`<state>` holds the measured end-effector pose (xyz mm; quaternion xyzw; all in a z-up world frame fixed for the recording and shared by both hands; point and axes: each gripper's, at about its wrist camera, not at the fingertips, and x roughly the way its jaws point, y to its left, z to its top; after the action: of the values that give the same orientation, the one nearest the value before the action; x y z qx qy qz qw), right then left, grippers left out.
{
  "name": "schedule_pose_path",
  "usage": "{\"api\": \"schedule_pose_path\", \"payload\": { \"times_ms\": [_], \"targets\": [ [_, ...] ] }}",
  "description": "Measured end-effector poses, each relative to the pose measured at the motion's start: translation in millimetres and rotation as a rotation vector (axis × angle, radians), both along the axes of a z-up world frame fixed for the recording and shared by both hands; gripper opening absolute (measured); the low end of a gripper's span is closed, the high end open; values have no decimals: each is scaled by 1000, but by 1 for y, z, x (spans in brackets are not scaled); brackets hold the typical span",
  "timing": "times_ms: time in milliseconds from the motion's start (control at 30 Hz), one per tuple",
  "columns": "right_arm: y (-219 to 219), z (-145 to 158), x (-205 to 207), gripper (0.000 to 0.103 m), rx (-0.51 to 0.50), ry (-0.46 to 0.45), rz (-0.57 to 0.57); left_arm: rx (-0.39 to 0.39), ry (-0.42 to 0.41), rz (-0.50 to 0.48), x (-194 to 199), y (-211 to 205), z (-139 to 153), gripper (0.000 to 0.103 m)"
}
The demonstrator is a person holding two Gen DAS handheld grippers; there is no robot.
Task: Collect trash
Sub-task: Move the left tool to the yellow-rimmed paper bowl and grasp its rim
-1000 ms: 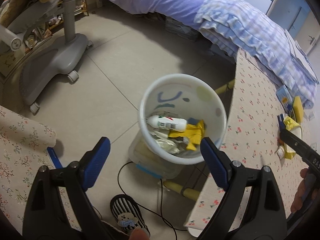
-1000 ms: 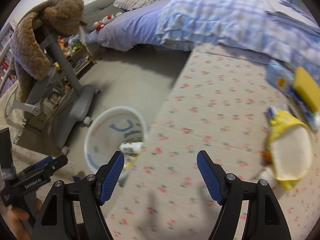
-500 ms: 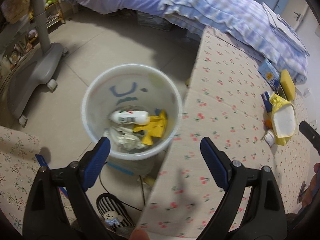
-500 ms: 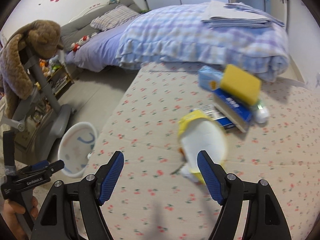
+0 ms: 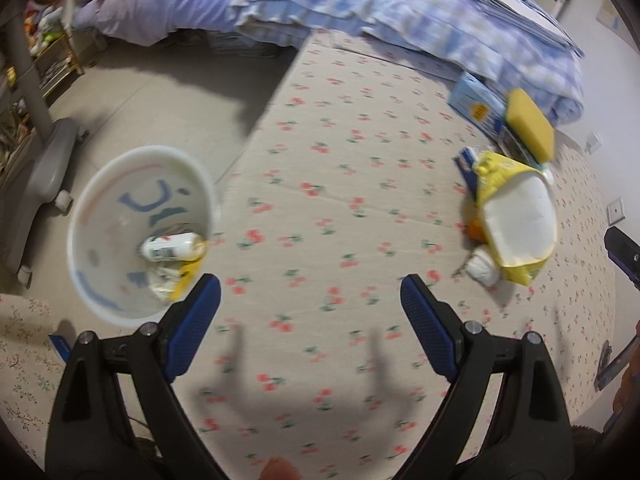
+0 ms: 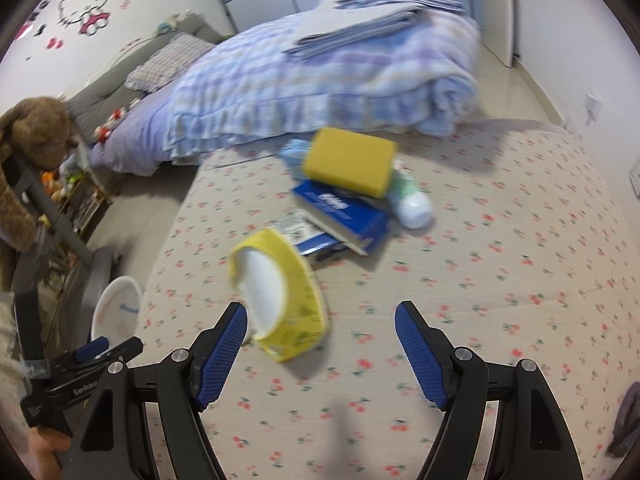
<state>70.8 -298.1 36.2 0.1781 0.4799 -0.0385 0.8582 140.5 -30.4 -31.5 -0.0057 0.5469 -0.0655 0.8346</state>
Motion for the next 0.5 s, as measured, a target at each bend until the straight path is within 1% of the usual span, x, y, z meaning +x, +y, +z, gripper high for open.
{"api": "schedule_pose_path", "payload": {
  "times_ms": [200, 267, 400, 500],
  "targets": [
    [-40, -7, -13, 78, -2, 36, -56, -27, -1, -47, 2, -42, 0, 91],
    [-49, -10, -17, 78, 0, 47, -69, -57, 6, -58, 4, -56, -1, 91],
    [-67, -16, -23, 78, 8, 74, -100, -156, -3, -78, 7, -80, 2, 91],
    [-77, -19, -27, 78, 18, 86, -117, -233, -14, -130, 8, -103, 3, 91]
  ]
}}
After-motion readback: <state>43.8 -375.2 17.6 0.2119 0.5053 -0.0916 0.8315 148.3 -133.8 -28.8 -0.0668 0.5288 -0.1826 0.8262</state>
